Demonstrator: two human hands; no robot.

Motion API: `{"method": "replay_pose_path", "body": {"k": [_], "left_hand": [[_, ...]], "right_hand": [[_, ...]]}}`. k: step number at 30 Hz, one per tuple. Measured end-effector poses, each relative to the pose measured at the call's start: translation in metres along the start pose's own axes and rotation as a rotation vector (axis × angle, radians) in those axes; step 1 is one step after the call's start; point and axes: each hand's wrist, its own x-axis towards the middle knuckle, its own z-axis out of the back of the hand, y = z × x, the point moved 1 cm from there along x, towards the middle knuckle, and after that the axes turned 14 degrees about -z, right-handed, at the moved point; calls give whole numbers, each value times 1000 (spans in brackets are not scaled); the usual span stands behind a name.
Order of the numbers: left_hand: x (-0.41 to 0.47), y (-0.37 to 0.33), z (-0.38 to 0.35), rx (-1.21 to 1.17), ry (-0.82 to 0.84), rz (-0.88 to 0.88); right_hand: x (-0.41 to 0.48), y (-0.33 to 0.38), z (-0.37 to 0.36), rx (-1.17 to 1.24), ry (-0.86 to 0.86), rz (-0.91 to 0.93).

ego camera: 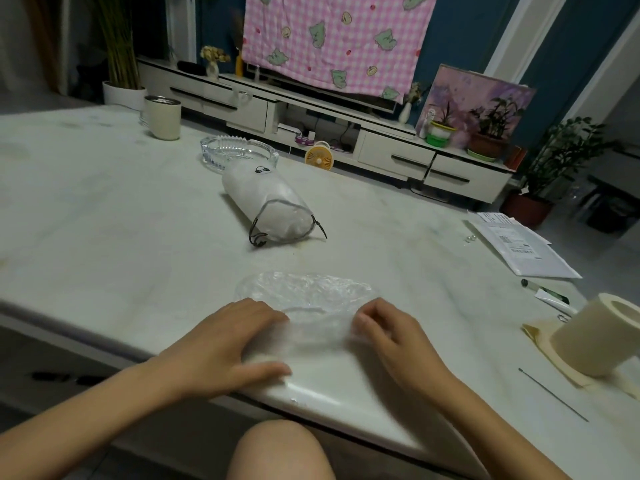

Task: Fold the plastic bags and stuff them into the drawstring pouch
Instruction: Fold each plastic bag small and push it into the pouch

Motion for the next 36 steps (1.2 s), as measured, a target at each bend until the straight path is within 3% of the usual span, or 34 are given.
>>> {"method": "replay_pose_path", "body": {"k": [3,5,7,10,12,17,21,24,28,30,32,35,36], "left_hand": [[7,5,-1,-63,-140,147],[15,9,1,-217,-233,337],[23,14,1,-286,-246,447],[33,23,1,-291,-280,548],[40,26,-3,-193,-285,617],[59,27,-3,135,-158,786],[59,38,-2,277,6,757],[62,44,3,222,77,759],[66,48,17,76,147,886],[70,38,30,167,175,933],[80,18,32,376,66,860],[101,-11,4,535,-229,383],[106,-15,-9,505,-218,271]], "right_hand": [[13,3,10,159,148,-82],[16,-3,14,152,320,-120],[18,-7,19,109,372,-125],[33,-5,16,235,202,-214],[47,-3,10,188,57,-309],[69,1,-9,-212,-181,-389],[66,9,-13,-600,-381,-255],[71,5,-13,-631,-387,-242],[78,-7,-17,-515,-292,-426],[76,-5,-15,-551,-283,-459],[76,2,-12,-624,-319,-429],[76,14,-16,-617,-519,-157],[77,18,-19,-537,-516,-39]]}}
